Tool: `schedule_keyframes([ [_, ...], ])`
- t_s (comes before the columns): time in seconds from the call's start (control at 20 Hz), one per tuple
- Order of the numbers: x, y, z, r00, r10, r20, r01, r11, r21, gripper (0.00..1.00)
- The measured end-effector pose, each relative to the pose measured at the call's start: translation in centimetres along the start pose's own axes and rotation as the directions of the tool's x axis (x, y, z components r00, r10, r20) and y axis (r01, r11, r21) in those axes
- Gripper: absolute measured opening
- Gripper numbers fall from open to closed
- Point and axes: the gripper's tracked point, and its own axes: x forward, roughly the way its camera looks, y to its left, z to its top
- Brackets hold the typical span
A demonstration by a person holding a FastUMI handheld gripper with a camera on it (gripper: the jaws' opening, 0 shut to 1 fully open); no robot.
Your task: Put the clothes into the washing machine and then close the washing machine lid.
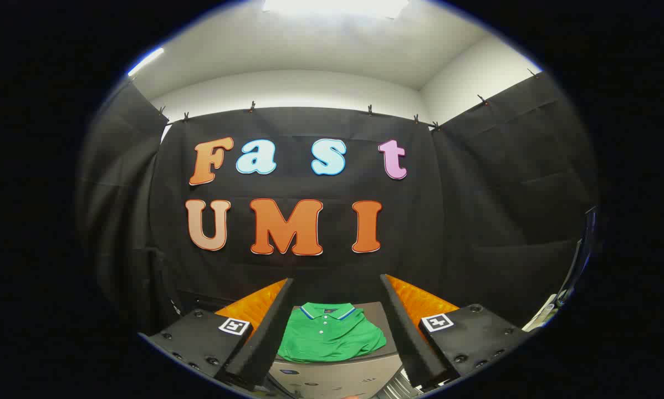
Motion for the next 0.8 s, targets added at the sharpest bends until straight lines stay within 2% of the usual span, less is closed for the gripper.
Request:
schedule_keyframes([
  [0.8,-0.31,-0.48,0.42,1.0,-0.007,0.012,0.006,1.0,0.012,0.97],
])
